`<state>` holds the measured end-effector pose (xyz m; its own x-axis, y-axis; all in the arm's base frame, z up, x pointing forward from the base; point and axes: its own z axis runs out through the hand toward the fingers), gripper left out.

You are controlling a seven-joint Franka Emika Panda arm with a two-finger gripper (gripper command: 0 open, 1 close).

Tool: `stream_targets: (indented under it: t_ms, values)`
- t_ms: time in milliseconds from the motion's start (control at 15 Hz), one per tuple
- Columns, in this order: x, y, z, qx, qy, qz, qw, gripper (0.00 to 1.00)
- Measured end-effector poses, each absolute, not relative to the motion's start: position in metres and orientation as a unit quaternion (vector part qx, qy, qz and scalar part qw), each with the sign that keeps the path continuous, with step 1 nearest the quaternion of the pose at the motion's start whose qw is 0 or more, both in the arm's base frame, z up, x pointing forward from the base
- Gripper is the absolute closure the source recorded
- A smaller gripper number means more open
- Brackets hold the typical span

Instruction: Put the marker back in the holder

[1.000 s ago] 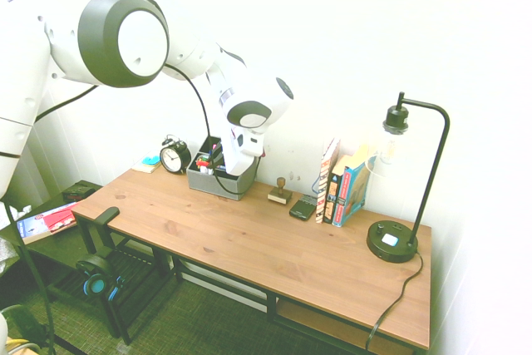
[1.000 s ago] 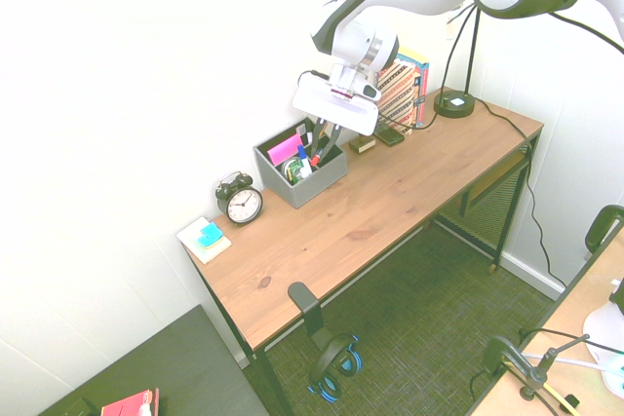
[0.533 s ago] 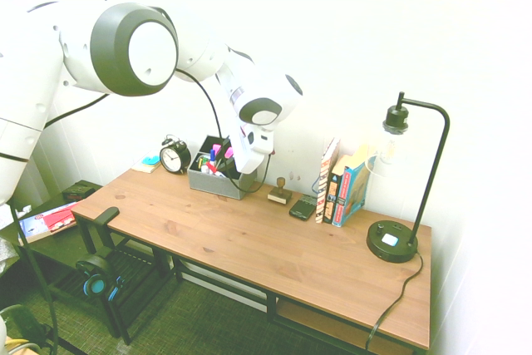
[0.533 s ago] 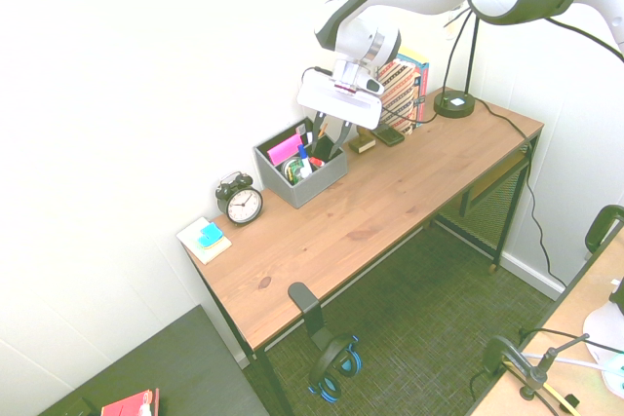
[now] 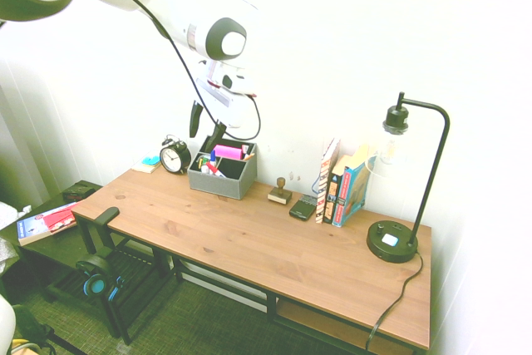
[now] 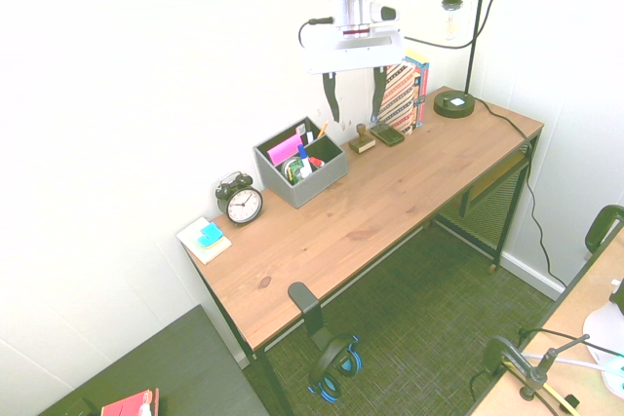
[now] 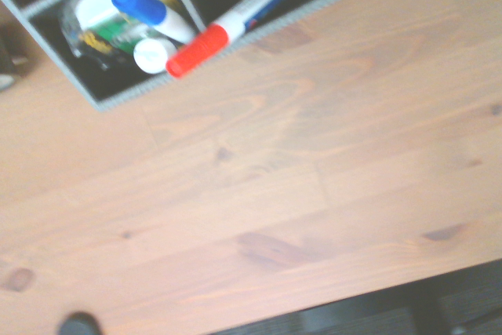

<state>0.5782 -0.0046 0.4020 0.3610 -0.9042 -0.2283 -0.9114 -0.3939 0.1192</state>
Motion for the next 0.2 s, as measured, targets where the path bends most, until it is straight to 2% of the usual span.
stream_targets:
  t_ms: [200]
  values:
    - [0.526, -0.001, 0.432, -0.857, 0.509, 0.075, -0.04, 0.0]
